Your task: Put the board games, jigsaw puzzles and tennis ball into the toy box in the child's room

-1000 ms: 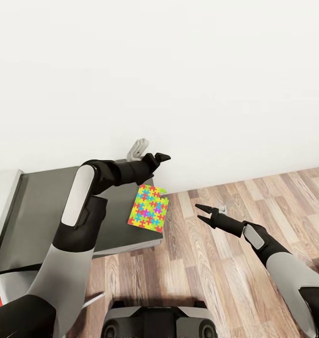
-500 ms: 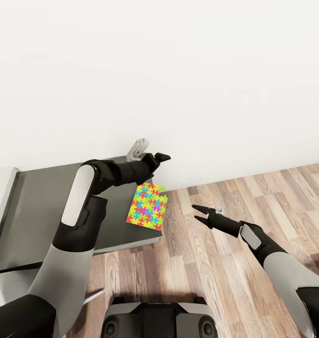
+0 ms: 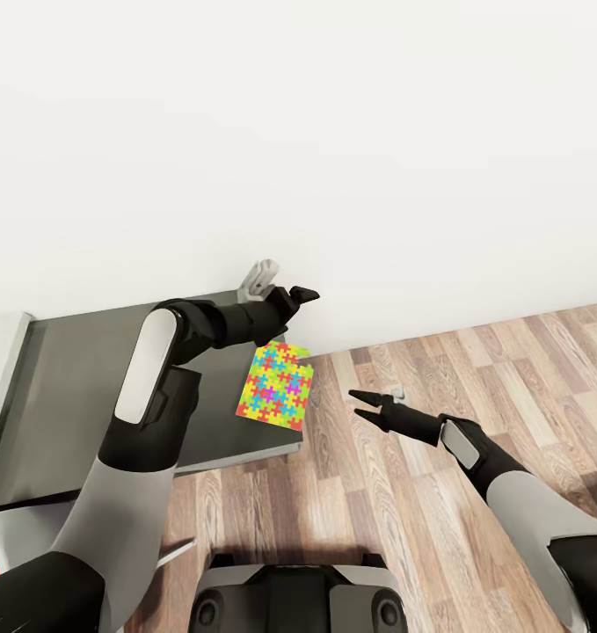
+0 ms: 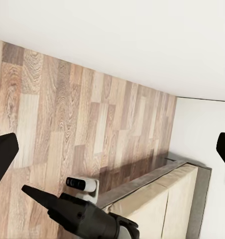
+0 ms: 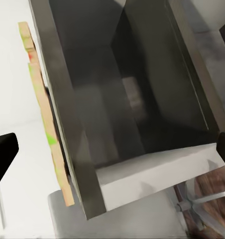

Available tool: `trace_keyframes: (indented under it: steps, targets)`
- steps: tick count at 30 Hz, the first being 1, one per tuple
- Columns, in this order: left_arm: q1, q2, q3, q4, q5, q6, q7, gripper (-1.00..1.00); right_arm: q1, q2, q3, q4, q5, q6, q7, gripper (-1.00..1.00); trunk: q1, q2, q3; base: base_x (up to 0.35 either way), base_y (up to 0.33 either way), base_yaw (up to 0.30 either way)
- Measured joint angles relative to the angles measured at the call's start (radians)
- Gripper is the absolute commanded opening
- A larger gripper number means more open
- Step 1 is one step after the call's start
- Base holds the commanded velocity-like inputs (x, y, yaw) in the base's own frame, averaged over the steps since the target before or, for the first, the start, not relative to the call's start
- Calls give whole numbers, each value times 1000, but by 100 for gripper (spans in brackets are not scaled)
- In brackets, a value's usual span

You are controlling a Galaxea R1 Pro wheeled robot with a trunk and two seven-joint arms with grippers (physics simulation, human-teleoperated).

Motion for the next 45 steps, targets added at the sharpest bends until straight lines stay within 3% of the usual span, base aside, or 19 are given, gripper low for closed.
trace_keyframes:
  steps: [5,11,34,45]
  targets:
    - [0,1,0,0,0,0,0,100,-2,3,50,0,3,-3,12,100,0,0,0,0,0,147]
    - [1,1,0,0,0,0,0,100,-3,5,80,-1,4,-6,21,100,0,0,1,0,0,142]
    - [1,2,0,1,0,0,0,100,-9,13,104,-31,7,-9,22,100,0,0,1,0,0,28]
    - [2,2,0,1,0,0,0,100,-12,22,105,-100,78,0,6,100,0,0,1,0,0,1]
